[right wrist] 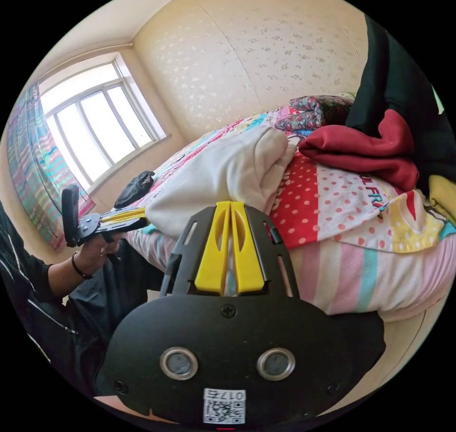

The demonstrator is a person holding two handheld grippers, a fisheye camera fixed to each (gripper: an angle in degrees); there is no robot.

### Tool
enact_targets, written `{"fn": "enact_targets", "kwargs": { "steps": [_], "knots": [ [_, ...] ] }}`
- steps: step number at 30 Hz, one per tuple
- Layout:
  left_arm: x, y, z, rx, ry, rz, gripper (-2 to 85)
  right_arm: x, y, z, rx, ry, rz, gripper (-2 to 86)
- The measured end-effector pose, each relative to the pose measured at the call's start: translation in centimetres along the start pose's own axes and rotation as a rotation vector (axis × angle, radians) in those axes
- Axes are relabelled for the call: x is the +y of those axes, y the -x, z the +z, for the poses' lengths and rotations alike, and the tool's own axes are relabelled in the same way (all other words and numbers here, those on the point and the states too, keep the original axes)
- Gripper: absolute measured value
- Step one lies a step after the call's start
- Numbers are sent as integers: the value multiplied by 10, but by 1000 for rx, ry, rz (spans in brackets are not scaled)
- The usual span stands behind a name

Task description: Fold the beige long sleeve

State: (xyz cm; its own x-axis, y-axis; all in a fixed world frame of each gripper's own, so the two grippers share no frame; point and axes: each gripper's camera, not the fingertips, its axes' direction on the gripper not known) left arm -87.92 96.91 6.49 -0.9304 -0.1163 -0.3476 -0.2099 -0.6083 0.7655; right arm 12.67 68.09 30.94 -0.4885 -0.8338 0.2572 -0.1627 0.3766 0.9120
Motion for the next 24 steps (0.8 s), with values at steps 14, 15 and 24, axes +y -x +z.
{"fn": "enact_targets", "kwargs": {
  "steps": [14,15,24],
  "knots": [
    [11,36,-69,48,-265,-144,1,-4,-20,-5,-19,-15,65,2],
    [1,41,-75,107,-315,-153,-1,-4,-21,-5,-22,-16,67,2],
    [-78,24,36,377,38,-101,-8,-9,-20,1,5,-14,61,2]
  ]
}}
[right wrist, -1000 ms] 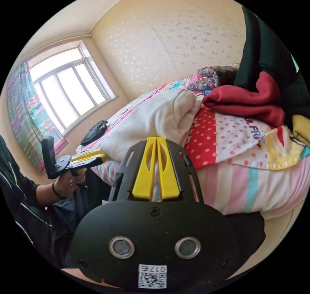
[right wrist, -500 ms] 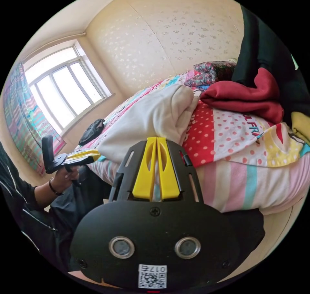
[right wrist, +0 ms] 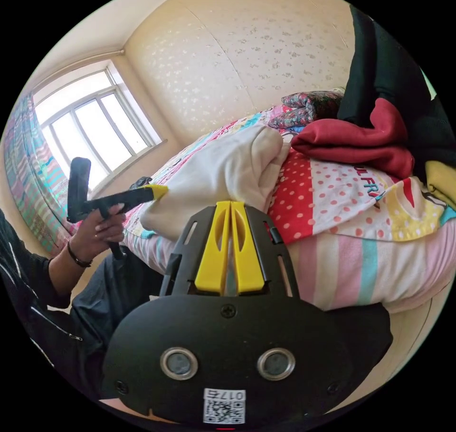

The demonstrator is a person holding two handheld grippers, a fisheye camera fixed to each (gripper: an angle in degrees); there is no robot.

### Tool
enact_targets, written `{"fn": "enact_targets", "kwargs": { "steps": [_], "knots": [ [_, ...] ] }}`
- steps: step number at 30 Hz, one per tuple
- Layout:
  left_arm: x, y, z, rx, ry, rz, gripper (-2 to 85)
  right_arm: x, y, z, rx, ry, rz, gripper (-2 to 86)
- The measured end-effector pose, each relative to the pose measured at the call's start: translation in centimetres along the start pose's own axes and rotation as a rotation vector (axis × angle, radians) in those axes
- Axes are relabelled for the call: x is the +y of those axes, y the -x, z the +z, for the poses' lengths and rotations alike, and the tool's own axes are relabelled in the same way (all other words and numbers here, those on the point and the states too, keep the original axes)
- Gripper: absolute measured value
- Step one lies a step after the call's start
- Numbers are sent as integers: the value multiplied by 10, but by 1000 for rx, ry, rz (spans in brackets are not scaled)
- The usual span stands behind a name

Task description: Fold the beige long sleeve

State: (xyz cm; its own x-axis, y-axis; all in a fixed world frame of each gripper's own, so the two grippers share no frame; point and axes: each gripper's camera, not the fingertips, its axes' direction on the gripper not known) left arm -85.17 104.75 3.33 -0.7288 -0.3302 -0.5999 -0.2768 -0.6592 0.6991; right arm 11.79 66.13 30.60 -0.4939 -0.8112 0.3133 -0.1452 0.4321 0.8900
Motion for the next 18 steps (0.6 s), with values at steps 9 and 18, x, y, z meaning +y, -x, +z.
{"fn": "enact_targets", "kwargs": {
  "steps": [9,18],
  "knots": [
    [20,-5,1,-201,-123,-32,-9,-60,49,-39,76,-138,-9,5],
    [40,97,-25,307,-229,-327,-7,-157,43,156,634,492,-276,5]
  ]
}}
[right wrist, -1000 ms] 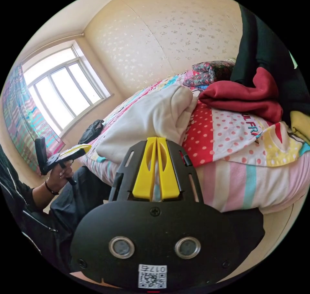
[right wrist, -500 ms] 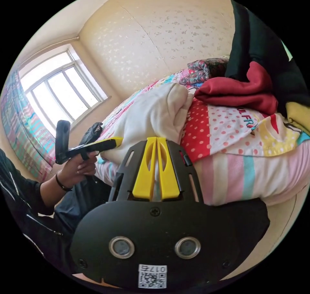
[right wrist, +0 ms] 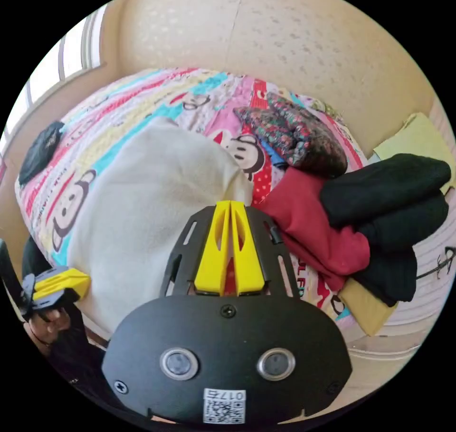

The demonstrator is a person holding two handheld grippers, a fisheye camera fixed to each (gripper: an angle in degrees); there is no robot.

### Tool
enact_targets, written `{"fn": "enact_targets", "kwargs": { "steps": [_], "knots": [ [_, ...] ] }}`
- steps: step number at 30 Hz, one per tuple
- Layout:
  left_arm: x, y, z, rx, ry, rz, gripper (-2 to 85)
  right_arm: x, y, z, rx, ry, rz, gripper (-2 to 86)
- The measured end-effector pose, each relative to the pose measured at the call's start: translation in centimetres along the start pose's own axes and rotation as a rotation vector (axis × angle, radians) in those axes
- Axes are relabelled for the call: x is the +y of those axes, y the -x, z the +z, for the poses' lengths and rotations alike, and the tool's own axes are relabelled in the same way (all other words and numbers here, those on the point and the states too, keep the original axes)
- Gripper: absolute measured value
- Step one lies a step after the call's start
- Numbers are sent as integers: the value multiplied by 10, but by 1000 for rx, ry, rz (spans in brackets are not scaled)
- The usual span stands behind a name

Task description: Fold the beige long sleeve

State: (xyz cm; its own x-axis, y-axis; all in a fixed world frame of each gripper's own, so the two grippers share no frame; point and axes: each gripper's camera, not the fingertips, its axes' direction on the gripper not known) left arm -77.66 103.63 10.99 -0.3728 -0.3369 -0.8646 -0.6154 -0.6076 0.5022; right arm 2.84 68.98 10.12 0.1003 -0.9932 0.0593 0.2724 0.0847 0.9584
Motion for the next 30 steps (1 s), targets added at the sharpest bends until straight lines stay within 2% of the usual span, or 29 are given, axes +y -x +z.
{"fn": "enact_targets", "kwargs": {
  "steps": [1,2,3,4,8,10,13,15,18,24,28,30],
  "knots": [
    [-4,21,-11,176,10,-58,-7,6,5,20,21,-43,5,4],
    [-5,31,-18,265,11,-95,-7,13,-1,18,-9,-115,52,4],
    [-7,50,-32,380,-6,-163,-7,11,-3,20,-32,-105,58,4],
    [-8,65,-51,408,-66,-186,-5,9,-9,21,-80,-93,81,4],
    [-16,87,-104,250,-208,-140,24,6,-7,22,-108,-94,98,3],
    [-28,99,-101,223,-106,-141,117,5,-1,21,-88,-96,97,3],
    [-33,108,-72,300,67,-156,156,5,7,20,-72,-96,101,3],
    [-29,110,-59,291,79,-168,162,5,9,19,-77,-97,107,3],
    [-24,108,-58,249,-37,-151,156,7,15,17,-72,-104,109,3],
    [-26,129,-49,411,-131,-295,109,14,30,8,-50,-129,111,7],
    [-38,132,-56,375,-108,-298,81,37,41,-26,-4,-276,134,17],
    [-45,132,-61,374,-100,-284,77,59,45,-56,-53,-399,149,32]
  ]
}}
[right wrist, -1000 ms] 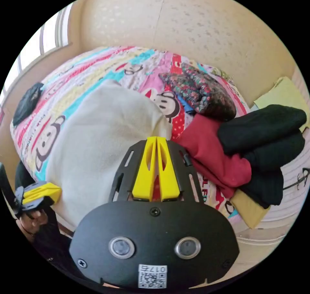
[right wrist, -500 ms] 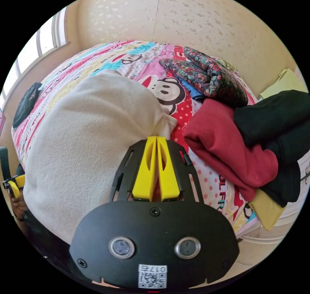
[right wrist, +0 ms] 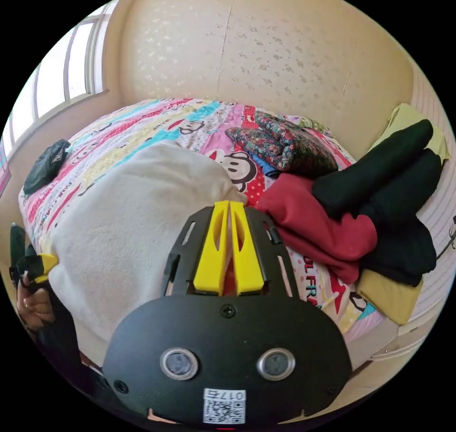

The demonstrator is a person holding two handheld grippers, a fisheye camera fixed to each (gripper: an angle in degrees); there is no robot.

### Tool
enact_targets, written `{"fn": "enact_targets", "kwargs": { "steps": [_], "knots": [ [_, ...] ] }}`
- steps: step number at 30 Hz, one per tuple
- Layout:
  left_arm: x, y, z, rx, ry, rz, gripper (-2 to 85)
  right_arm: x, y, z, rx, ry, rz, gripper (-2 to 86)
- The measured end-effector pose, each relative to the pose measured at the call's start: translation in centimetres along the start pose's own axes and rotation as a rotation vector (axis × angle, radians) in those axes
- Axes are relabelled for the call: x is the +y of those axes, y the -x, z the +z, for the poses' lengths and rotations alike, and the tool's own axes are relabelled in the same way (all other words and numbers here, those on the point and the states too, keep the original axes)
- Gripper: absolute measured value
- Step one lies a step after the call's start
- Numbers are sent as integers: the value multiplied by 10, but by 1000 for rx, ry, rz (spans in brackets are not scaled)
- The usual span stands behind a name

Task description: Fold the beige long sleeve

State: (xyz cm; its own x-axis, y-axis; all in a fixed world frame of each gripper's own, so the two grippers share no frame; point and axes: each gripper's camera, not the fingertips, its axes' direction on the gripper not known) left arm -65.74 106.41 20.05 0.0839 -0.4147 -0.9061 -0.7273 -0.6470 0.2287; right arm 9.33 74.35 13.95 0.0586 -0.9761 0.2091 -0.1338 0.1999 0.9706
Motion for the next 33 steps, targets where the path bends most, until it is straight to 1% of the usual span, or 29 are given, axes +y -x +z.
{"fn": "enact_targets", "kwargs": {
  "steps": [2,4,5,7,9,11,12,13,15,16,17,19,21,23,24,25,26,28,31,32,33],
  "knots": [
    [-8,0,-3,21,14,-16,76,20,15,-54,-155,-139,-65,63],
    [-19,2,-5,72,24,-61,76,39,37,-87,-250,-180,-183,104],
    [-21,2,-5,86,24,-74,77,52,52,-102,-287,-167,-237,144],
    [-33,-6,-2,132,15,-80,77,70,73,-117,-307,-118,-272,183],
    [-44,-16,2,154,17,-65,77,85,90,-127,-289,-111,-282,211],
    [-53,-28,6,165,21,-41,78,97,112,-134,-168,-186,-292,242],
    [-56,-35,9,164,25,-26,78,99,118,-133,-125,-199,-305,243],
    [-58,-40,11,163,29,-18,78,100,131,-128,-38,-203,-335,246],
    [-59,-41,12,175,23,-35,79,98,150,-113,56,-170,-388,244],
    [-60,-38,11,192,15,-60,79,96,159,-98,119,-106,-412,235],
    [-61,-37,11,200,13,-68,79,94,163,-84,207,-70,-388,221],
    [-67,-33,10,204,34,-70,79,97,165,-75,262,-98,-352,200],
    [-70,-33,7,194,28,-68,79,100,178,-71,326,-115,-399,187],
    [-73,-32,2,169,22,-72,83,103,202,-64,462,-72,-518,155],
    [-74,-31,-1,151,16,-81,97,103,205,-65,469,-67,-524,145],
    [-71,-26,-7,135,-6,-150,114,102,206,-69,442,-66,-503,132],
    [-68,-24,-9,138,-32,-192,124,98,204,-74,380,-63,-477,121],
    [-55,-26,-13,175,-118,-260,163,93,203,-80,339,-44,-469,110],
    [-45,-48,-19,96,-196,-228,183,88,204,-92,307,-36,-492,97],
    [-43,-51,-22,77,-217,-228,185,85,201,-102,279,-46,-461,94],
    [-39,-55,-26,70,-255,-240,168,84,199,-108,261,-51,-443,92]
  ]
}}
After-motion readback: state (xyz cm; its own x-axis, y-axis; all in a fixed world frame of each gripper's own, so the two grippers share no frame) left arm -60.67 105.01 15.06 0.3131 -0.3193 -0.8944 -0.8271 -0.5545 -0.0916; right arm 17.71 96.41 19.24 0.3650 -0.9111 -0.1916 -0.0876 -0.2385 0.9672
